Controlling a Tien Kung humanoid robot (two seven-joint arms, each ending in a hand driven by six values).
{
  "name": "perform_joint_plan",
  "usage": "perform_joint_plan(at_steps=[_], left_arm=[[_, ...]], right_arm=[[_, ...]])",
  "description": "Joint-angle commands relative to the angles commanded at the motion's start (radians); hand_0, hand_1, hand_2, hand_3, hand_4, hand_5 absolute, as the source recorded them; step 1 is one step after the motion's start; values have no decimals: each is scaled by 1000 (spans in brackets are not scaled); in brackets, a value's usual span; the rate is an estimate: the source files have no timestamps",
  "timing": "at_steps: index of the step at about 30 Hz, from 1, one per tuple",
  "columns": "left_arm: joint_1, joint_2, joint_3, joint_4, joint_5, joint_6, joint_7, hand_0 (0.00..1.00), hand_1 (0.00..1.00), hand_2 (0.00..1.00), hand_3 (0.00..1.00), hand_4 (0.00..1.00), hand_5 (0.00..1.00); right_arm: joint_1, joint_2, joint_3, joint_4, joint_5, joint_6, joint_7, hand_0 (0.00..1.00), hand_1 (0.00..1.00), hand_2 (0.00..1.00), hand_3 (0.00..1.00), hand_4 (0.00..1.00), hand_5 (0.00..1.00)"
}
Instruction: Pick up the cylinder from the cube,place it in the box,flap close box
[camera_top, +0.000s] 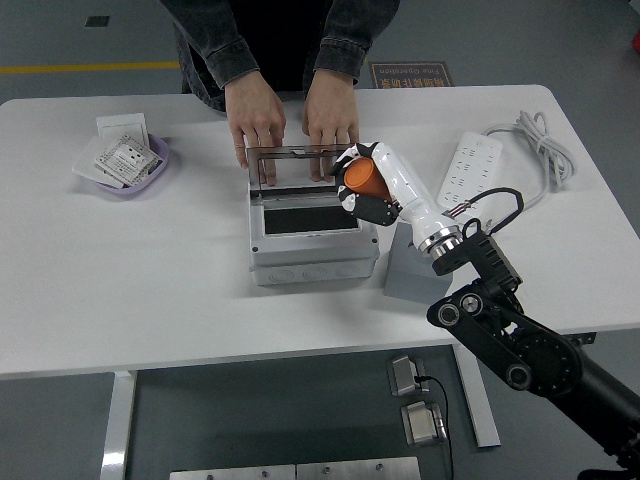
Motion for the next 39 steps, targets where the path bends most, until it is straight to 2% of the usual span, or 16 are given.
perform_joint_plan(at_steps=[11,22,32,39], left_arm=[[-2,3,-3,0,7,1,1,653,700,673,725,801,579],[-1,8,-20,0,27,-5,12,652,701,675,723,799,577],[-3,8,-31,0,42,-9,22,651,702,675,724,799,575],[-5,8,-30,0,43,-10,22,651,703,676,725,800,574]], right_arm=[[150,6,-168,-168,-78,39,-42,2,113,440,306,77,2],[250,61,-252,-319,-55,52,-38,2,113,443,310,89,2],[291,112,-318,-367,-36,52,-34,2,117,446,310,96,2],[306,125,-326,-379,-37,58,-26,2,123,451,314,114,2]])
